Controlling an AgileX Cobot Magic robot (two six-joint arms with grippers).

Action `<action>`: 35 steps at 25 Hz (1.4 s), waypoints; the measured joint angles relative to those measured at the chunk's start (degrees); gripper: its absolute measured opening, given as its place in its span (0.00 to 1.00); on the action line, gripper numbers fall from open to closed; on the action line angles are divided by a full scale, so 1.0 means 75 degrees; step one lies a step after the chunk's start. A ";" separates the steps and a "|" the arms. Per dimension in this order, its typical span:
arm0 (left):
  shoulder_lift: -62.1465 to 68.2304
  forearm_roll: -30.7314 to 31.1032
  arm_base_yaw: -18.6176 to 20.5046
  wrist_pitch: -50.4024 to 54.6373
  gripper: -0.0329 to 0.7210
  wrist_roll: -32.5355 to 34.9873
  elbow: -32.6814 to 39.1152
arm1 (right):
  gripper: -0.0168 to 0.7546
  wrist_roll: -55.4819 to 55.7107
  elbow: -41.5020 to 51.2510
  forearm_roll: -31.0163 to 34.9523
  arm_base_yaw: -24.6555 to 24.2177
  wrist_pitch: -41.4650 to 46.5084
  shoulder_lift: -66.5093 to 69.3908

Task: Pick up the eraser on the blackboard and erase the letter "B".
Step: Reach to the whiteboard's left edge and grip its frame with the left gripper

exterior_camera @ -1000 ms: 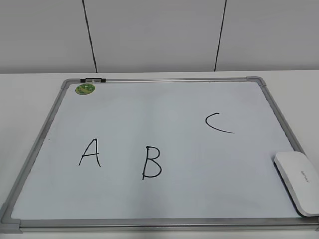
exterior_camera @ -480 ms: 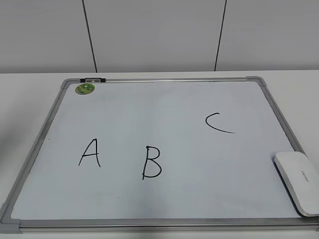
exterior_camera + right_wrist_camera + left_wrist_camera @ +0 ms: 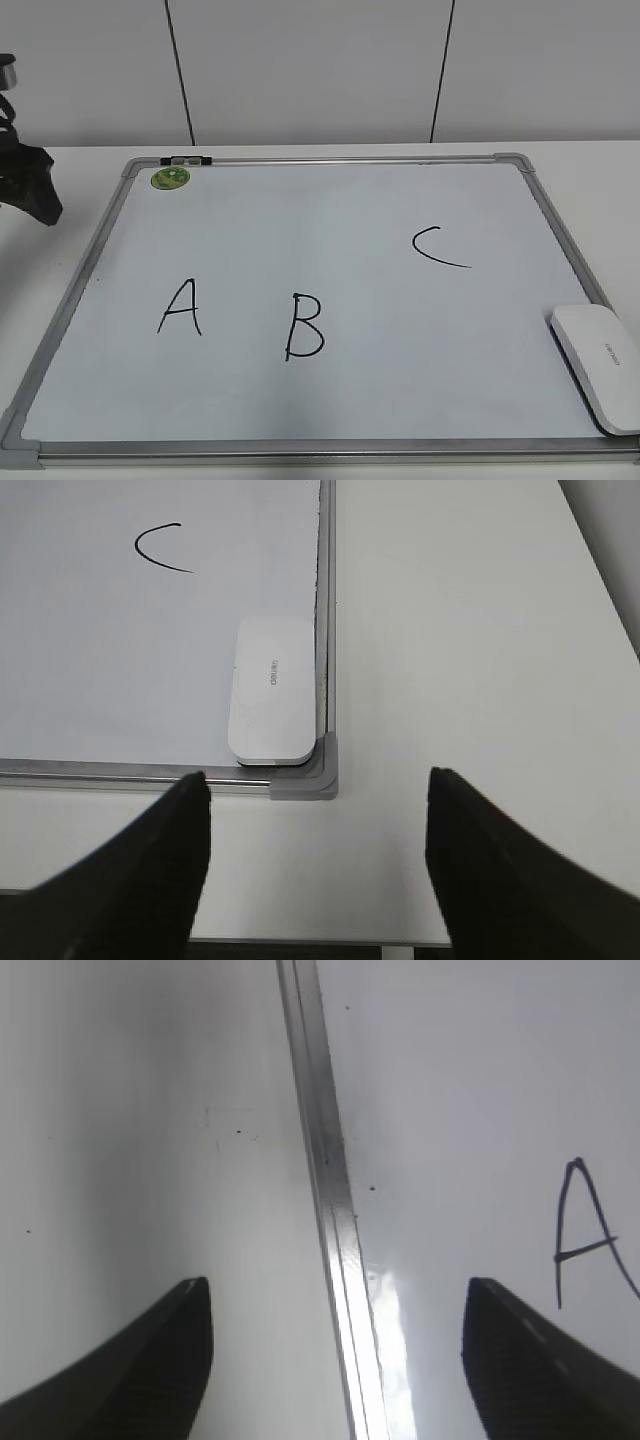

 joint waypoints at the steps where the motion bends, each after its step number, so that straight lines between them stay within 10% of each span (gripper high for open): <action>1: 0.0260 0.0039 0.0000 0.0098 0.81 0.0000 -0.0154 | 0.67 0.0000 0.0000 0.0000 0.0000 0.0000 0.0000; 35: 0.3224 -0.0269 0.0147 0.0480 0.38 0.0125 -0.1824 | 0.67 0.0000 0.0000 0.0000 0.0000 0.0000 0.0000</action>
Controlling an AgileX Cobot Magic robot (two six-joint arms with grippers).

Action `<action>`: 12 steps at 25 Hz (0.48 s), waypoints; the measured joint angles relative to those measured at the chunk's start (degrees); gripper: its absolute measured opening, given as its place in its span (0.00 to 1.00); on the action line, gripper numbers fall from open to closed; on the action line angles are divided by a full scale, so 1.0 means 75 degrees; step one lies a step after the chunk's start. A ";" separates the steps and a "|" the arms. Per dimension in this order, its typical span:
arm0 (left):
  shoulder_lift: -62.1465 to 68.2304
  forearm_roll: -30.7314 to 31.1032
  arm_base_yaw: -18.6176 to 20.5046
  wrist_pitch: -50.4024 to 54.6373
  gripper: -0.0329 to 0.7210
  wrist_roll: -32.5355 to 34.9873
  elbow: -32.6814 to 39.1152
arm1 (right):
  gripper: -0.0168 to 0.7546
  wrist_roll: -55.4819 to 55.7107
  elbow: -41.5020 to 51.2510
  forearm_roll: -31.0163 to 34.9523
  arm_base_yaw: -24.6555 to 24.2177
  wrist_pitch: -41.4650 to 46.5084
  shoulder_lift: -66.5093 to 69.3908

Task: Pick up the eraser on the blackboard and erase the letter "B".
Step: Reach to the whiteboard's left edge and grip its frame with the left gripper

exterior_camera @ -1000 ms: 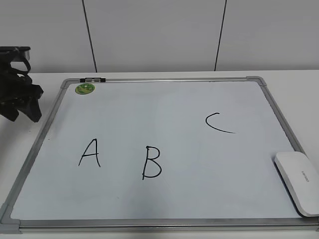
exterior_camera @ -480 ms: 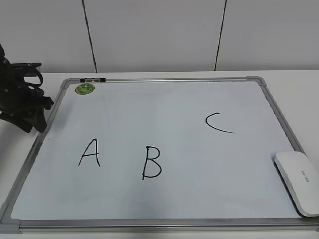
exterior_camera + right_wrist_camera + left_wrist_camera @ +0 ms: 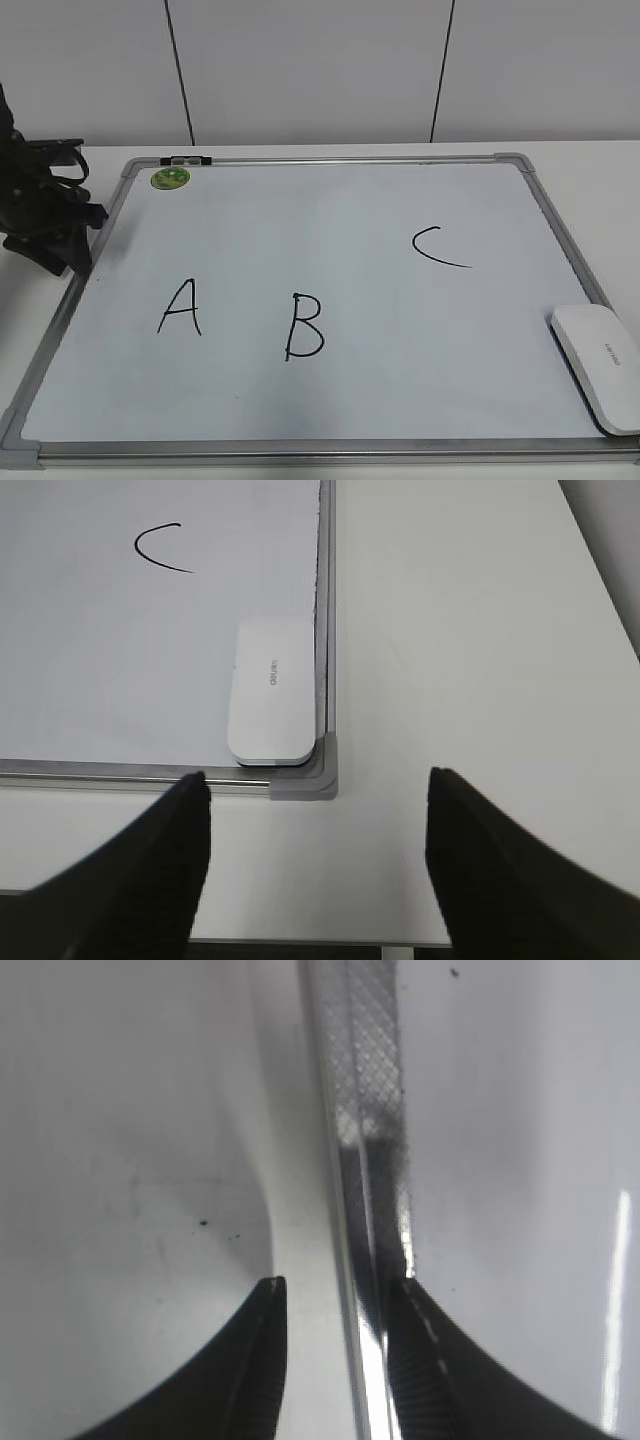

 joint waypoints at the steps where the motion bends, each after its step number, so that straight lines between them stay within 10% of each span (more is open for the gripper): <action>1: 0.0013 0.0000 0.0000 0.0000 0.38 0.0000 0.0000 | 0.67 0.0000 0.0000 0.0000 0.0000 0.0000 0.0000; 12: 0.0013 -0.0070 0.0000 -0.0043 0.37 0.0000 0.0000 | 0.67 0.0000 0.0000 0.0000 0.0000 0.0000 0.0000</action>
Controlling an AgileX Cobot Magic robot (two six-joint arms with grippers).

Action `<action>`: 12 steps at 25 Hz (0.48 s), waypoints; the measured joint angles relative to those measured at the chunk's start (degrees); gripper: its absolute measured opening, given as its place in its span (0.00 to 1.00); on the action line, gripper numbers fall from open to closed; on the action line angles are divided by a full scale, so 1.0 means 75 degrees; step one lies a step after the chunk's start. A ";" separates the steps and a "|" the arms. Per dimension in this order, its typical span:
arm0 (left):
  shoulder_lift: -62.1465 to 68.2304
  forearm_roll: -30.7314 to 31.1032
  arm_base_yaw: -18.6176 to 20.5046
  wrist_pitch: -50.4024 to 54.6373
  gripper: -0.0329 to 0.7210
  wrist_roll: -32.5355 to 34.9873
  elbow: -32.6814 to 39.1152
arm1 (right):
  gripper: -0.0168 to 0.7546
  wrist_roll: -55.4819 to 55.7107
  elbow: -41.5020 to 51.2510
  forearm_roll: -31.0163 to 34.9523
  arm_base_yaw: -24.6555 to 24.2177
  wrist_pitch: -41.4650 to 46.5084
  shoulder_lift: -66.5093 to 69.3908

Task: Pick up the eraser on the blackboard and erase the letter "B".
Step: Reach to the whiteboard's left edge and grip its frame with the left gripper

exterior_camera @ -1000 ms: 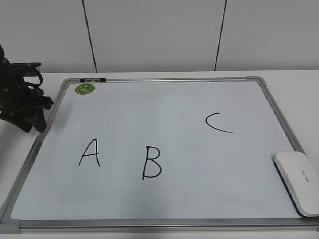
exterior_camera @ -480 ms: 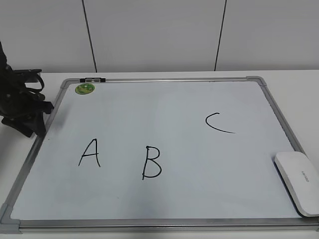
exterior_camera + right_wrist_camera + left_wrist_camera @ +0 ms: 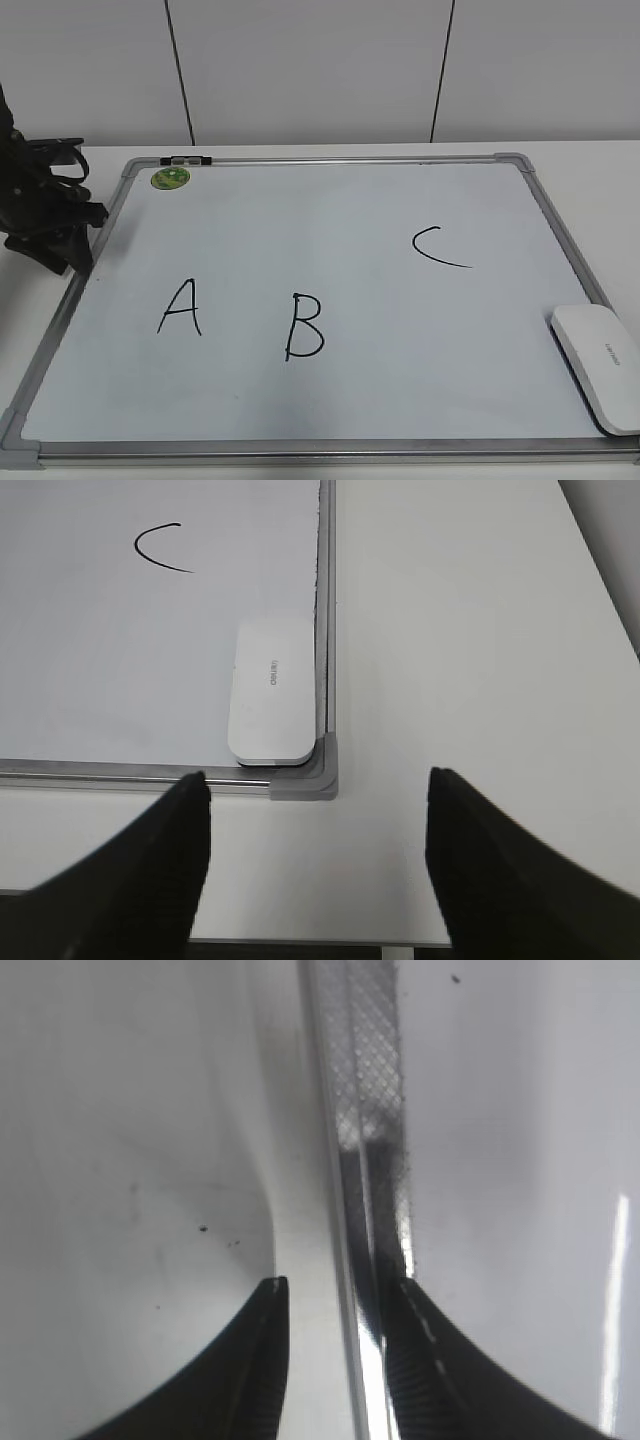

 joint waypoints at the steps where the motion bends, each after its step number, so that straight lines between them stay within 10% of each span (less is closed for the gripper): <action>1: 0.0000 -0.0021 0.0000 0.0000 0.37 0.0000 0.0000 | 0.67 0.0000 0.0000 0.0000 0.0000 0.0000 0.0000; 12: 0.0070 -0.0068 0.0000 0.0000 0.33 0.0000 -0.0018 | 0.67 0.0000 0.0000 0.0000 0.0000 0.0000 0.0000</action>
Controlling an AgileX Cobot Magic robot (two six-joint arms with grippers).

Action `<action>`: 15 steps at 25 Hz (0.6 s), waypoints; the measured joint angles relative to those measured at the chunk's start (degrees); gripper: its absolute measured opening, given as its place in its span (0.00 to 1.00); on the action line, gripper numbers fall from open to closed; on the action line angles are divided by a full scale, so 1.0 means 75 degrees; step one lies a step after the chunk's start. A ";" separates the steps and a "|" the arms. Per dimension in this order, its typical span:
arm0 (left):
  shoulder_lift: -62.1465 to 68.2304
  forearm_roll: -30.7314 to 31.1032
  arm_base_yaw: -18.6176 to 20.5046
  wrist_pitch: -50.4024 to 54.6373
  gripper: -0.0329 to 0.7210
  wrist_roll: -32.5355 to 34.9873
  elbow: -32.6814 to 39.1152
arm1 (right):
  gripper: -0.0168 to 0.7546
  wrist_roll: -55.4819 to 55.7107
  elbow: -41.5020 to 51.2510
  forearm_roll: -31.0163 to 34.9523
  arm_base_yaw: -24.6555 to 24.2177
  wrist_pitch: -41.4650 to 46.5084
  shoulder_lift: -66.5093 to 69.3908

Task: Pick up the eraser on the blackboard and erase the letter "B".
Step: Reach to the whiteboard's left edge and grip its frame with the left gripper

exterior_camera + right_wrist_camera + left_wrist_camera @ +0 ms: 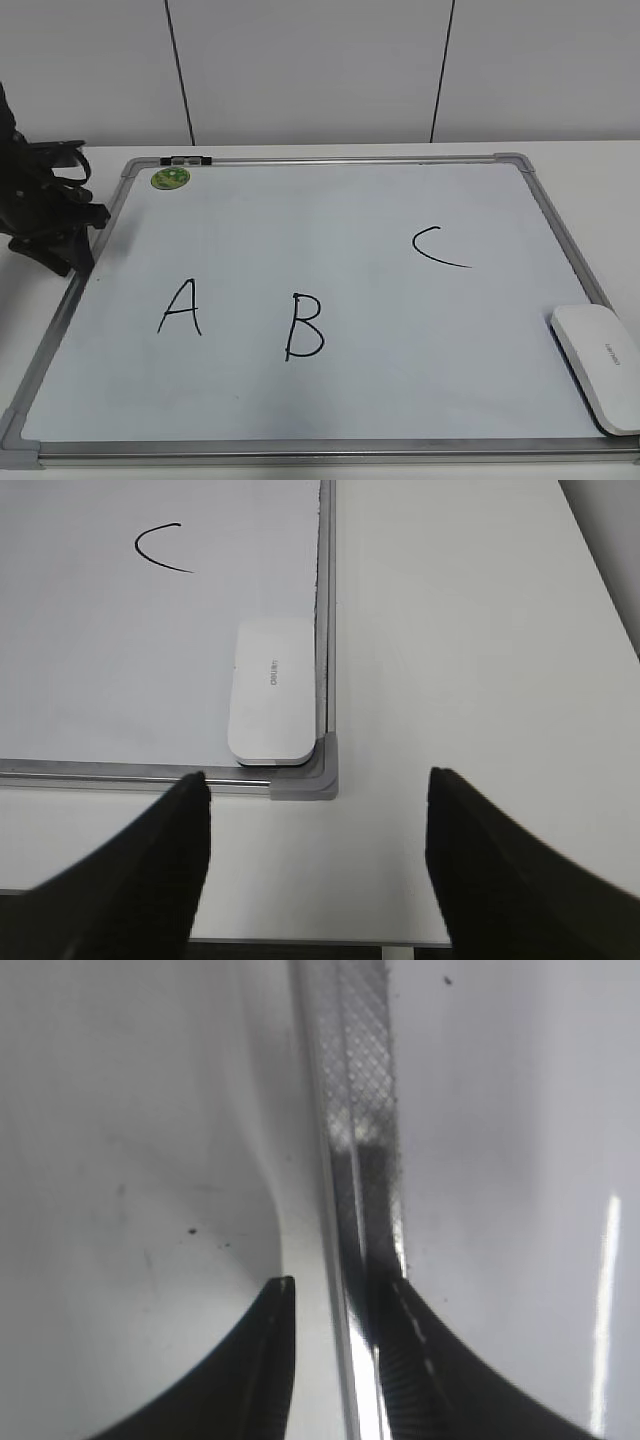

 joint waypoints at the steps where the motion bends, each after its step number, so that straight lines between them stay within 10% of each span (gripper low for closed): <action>1: 0.0032 -0.0015 0.0000 0.0000 0.32 0.0000 -0.0019 | 0.67 0.0000 0.0000 0.0000 0.0000 0.0000 0.0000; 15: 0.0093 -0.0187 0.0000 0.0177 0.08 -0.0139 -0.0130 | 0.67 0.0000 0.0000 0.0000 0.0000 0.0000 0.0000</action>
